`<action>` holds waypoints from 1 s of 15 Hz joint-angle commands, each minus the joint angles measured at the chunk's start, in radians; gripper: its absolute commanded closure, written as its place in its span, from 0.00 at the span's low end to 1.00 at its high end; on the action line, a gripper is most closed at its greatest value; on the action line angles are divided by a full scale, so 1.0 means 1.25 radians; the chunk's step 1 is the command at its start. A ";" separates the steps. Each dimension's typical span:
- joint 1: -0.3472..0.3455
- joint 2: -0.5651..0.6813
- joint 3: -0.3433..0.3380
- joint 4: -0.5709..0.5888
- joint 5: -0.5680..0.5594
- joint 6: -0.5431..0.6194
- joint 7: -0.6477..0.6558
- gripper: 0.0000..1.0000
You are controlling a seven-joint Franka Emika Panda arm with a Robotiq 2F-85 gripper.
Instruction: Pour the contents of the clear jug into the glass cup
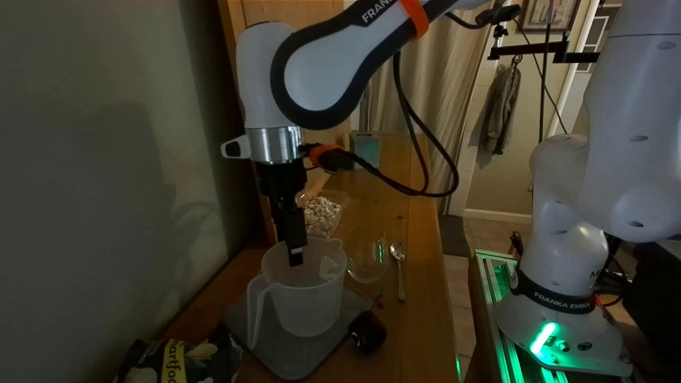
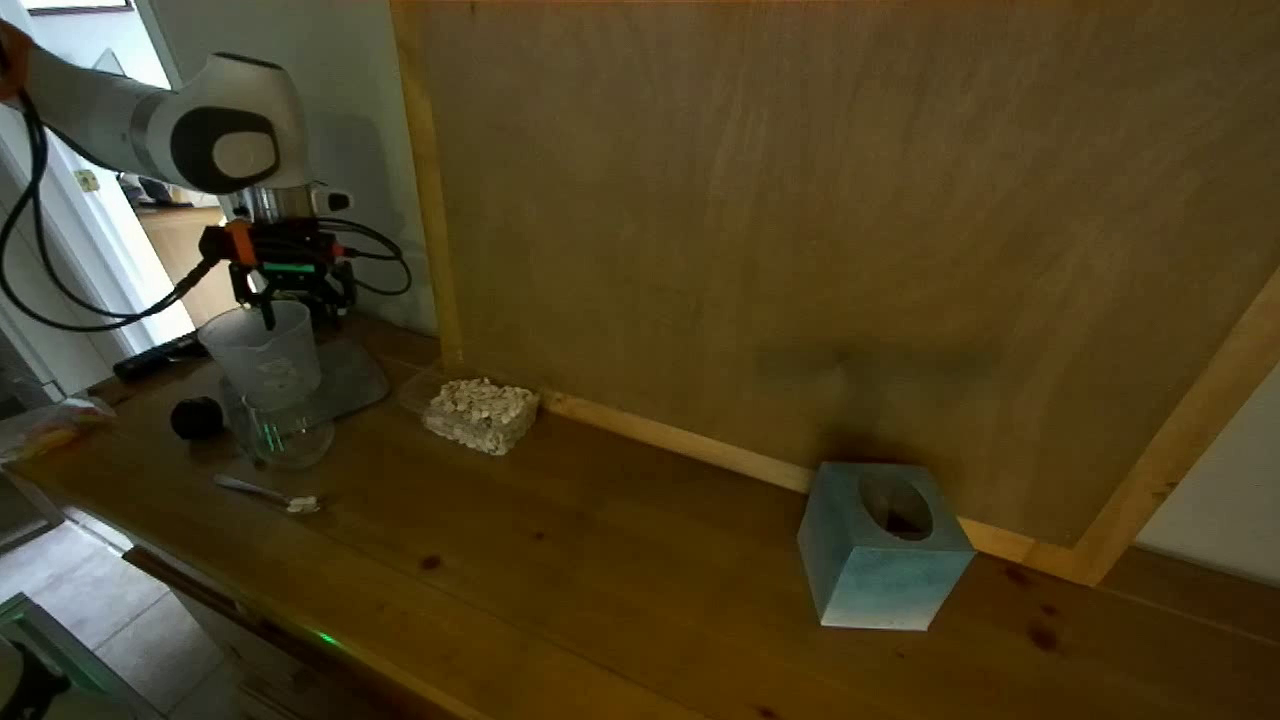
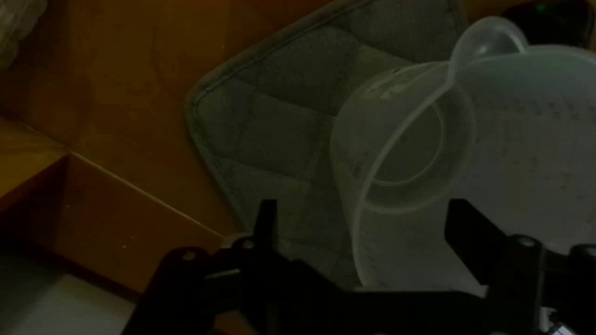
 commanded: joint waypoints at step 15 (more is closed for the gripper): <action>-0.005 0.020 0.010 0.006 0.047 0.051 -0.110 0.50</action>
